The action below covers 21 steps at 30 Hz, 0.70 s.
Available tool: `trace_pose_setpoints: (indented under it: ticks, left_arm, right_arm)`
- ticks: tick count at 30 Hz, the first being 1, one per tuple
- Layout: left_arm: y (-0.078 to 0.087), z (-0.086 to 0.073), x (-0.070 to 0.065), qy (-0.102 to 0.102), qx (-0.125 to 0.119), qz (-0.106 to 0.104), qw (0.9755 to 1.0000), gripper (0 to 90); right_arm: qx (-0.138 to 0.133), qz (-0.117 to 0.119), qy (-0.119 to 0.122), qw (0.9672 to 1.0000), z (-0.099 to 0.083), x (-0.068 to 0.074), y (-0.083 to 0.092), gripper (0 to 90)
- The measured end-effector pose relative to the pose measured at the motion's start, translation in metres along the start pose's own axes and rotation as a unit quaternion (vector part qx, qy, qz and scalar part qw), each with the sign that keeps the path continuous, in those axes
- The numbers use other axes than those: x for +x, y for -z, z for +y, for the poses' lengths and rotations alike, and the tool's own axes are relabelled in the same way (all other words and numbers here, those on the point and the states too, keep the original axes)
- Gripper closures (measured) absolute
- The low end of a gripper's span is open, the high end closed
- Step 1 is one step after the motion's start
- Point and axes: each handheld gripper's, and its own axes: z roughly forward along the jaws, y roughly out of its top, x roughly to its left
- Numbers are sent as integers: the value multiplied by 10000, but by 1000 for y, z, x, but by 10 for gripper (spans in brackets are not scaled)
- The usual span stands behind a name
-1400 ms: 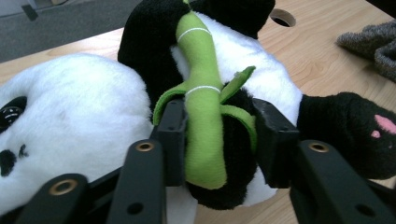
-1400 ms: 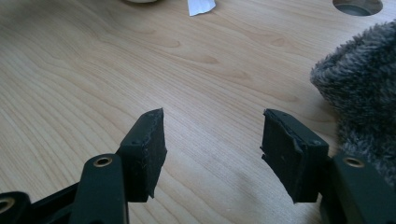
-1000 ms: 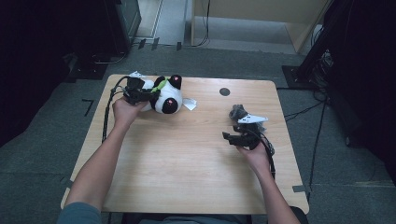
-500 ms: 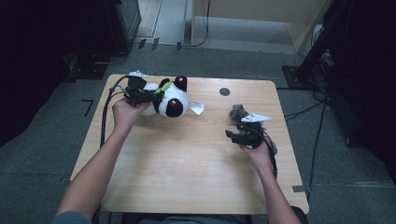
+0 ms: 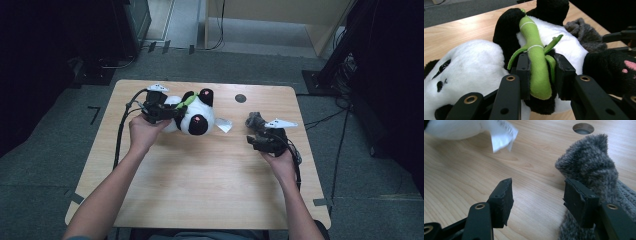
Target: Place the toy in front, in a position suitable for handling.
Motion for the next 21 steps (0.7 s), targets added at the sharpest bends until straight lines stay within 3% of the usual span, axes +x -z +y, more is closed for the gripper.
trace_pose_setpoints:
  ticks: [2,14,21]
  left_arm:
    - [1,-6,-10,8,-76,29,10000,698]
    - [-5,-35,-50,32,-17,-78,10000,694]
    - [-17,-53,-69,77,-47,-75,9999,693]
  right_arm:
    - [-49,-45,25,10000,1,-3,0,413]
    - [-70,-172,-22,9998,8,-13,0,418]
    - [-129,-442,-2,9989,8,-20,3,427]
